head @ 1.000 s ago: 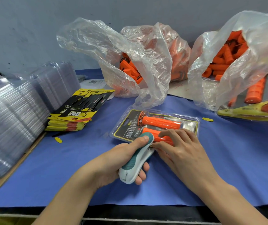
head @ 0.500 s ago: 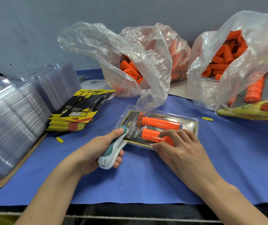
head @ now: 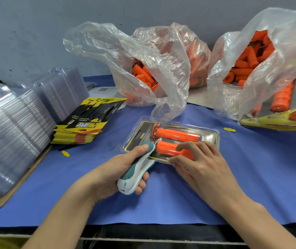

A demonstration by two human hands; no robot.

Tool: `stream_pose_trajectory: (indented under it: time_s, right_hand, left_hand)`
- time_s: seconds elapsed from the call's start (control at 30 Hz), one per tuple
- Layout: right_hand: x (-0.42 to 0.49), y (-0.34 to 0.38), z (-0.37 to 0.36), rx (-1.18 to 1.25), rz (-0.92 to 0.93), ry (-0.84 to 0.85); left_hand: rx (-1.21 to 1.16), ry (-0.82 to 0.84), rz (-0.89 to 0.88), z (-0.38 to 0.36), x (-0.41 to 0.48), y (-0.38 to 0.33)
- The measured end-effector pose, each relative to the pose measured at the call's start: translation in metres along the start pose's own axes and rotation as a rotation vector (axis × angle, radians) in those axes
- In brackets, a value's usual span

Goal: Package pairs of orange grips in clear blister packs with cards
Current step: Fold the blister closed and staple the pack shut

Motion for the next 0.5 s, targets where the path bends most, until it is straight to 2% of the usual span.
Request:
stream_pose_trajectory:
  time_s: [0.5]
  right_hand:
    - [0.000,-0.001,-0.002,0.003,0.004,0.029]
  left_hand:
    - [-0.029,-0.065,-0.007,0.011,0.001,-0.002]
Point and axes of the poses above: each hand's wrist, its own x-axis towards the middle knuckle, its own z-axis out of the back of the hand, y = z × x, the point moved 10 cm from there along x, towards the middle knuckle, and after that the axes turned 11 degrees about -y, right-handed, at the moved point
